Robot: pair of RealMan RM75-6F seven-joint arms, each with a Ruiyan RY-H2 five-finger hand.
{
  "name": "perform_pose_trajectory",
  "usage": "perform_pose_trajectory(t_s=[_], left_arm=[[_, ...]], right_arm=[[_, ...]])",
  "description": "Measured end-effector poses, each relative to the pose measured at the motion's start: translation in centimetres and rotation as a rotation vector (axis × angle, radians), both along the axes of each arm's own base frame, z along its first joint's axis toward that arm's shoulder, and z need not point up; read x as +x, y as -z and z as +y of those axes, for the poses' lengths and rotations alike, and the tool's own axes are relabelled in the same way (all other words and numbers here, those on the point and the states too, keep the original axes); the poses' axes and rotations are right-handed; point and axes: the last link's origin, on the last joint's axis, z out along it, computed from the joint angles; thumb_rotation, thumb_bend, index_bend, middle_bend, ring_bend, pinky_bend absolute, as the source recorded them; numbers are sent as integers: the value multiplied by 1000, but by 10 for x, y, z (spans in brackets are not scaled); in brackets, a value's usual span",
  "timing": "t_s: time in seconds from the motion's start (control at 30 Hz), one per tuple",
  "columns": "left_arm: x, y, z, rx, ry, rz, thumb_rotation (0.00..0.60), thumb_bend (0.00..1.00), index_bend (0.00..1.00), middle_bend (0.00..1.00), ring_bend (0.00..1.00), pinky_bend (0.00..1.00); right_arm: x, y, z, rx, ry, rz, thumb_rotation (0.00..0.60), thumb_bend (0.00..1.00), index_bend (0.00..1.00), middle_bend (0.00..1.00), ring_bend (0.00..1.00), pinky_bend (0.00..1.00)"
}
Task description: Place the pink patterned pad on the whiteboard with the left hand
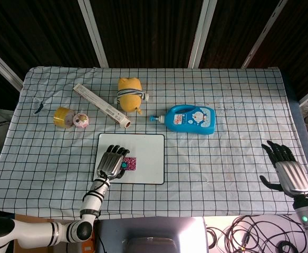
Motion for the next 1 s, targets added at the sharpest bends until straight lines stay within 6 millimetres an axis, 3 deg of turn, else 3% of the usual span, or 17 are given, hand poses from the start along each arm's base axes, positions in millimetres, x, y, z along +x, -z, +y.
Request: perform_pose_trajectory(t_s=[0.2,0.33,0.43,0.67,0.83,1.0], left_arm=[[-13,-45,-14,102,70,4,600,327,174,173,95,114],[-42,-93,-29,197,100,11,600,332,138,159,82,104],[-62,-117,-44,233,115,-29,600,333,112,150,68,97],[-112,-146,-98,260,124,-202,600,331,18,65,0,40],[-156,-162,-130,294,141,-207,600,330,13,54,0,19],[-167,-171,-150,348,187,-188,600,331,13,53,0,16]], right_arm=[[-1,-1,5,-15,-3,6,600,228,0,0,0,10],[0,0,9,-23,-6,18,600,228,0,0,0,10],[1,2,14,-34,-10,34,600,228,0,0,0,10],[0,10,36,-60,-4,60,600,228,0,0,0,10],[4,8,45,-93,-12,52,600,228,0,0,0,10],[4,6,48,-103,-10,50,600,228,0,0,0,10]])
